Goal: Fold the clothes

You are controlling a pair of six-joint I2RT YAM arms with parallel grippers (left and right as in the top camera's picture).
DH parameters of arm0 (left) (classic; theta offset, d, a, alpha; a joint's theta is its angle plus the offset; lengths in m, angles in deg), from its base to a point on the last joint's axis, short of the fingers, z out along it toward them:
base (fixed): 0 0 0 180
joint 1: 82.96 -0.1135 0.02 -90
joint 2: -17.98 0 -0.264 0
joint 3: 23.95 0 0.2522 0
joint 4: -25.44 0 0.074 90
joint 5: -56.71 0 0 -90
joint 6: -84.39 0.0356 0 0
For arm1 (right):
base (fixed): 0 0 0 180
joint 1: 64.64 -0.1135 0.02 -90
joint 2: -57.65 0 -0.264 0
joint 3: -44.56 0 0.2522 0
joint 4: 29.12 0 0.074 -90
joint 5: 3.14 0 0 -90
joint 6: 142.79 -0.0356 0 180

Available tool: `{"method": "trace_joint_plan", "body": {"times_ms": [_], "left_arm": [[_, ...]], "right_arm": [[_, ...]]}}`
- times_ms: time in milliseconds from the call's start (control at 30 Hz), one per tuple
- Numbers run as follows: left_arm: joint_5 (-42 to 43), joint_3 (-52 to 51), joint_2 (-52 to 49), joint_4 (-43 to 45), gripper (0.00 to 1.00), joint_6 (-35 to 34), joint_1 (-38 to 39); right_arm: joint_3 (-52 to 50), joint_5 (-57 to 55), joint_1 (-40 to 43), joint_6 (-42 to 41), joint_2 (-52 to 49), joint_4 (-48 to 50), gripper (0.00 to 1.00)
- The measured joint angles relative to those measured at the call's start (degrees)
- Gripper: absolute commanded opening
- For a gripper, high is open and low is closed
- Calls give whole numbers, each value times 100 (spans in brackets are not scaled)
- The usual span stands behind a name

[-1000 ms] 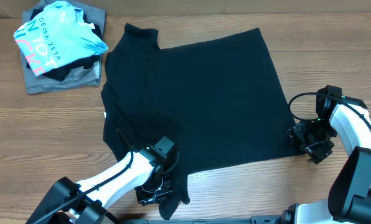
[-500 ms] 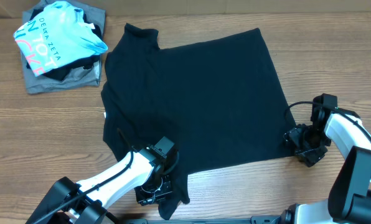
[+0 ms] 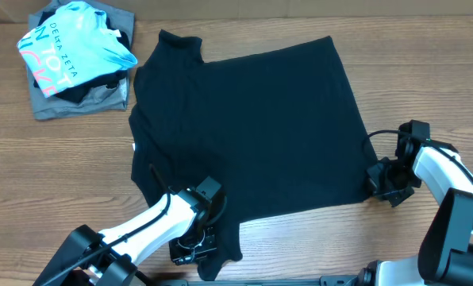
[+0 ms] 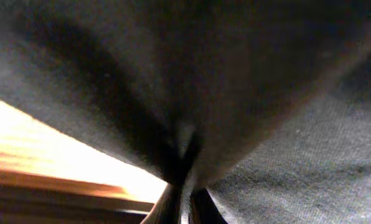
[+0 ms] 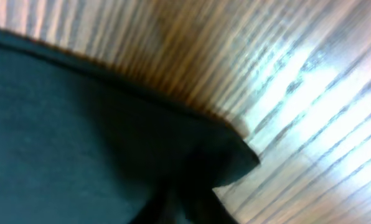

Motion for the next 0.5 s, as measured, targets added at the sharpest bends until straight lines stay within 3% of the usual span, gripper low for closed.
{"method": "trace_joint_plan", "body": {"times_ms": [200, 500], "left_arm": [[-236, -61, 118, -435, 4, 13, 0], [-625, 223, 1486, -1475, 4, -11, 0]], "right_arm": [[0, -7, -2, -146, 11, -107, 4], [2, -122, -2, -216, 579, -592, 4]]}}
